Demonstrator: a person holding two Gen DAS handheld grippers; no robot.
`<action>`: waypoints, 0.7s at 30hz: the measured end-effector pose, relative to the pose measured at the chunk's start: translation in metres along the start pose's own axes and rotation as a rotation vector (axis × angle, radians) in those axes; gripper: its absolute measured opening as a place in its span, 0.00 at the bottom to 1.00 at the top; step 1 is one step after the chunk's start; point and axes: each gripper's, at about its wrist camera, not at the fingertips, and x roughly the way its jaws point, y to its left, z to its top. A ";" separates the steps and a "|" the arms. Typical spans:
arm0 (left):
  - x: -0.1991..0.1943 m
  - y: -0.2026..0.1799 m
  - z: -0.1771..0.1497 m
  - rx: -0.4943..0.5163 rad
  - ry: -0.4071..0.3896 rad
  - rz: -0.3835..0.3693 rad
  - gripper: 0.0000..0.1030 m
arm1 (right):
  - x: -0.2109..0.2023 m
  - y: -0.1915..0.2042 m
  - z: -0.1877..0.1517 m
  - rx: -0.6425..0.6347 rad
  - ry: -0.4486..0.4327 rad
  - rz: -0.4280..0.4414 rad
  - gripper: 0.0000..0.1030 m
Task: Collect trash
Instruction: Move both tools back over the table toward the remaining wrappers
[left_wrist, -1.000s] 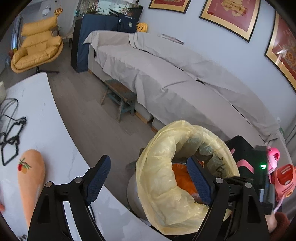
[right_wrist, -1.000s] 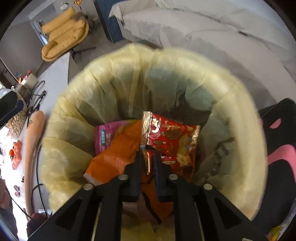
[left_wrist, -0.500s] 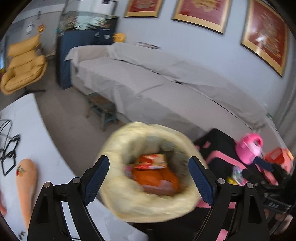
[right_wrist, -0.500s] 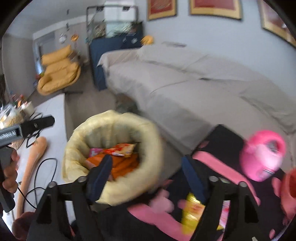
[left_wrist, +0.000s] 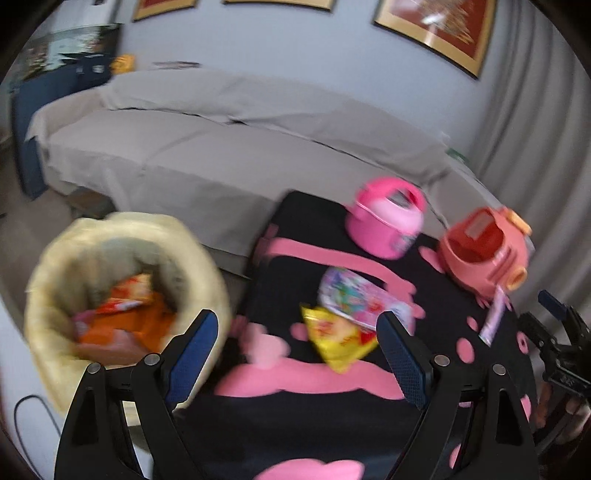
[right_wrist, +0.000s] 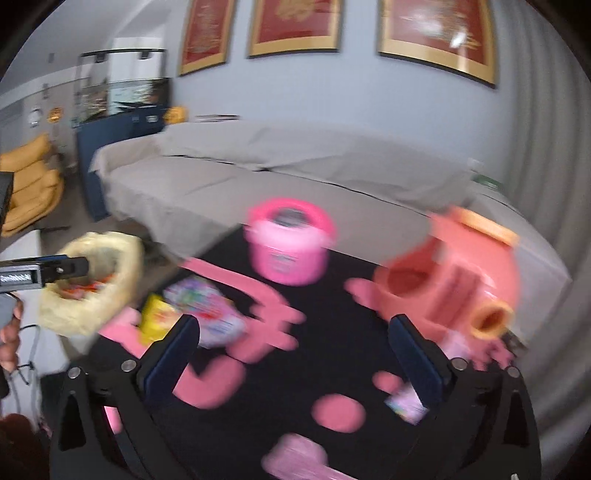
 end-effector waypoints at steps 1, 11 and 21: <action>0.003 -0.006 -0.002 0.009 0.010 -0.009 0.85 | -0.002 -0.012 -0.005 0.008 0.005 -0.024 0.98; 0.050 -0.054 -0.015 0.180 0.120 -0.042 0.86 | -0.008 -0.084 -0.049 0.109 0.019 -0.116 0.99; 0.123 -0.040 0.016 -0.040 0.184 0.010 0.86 | 0.002 -0.097 -0.069 0.116 0.076 -0.159 0.99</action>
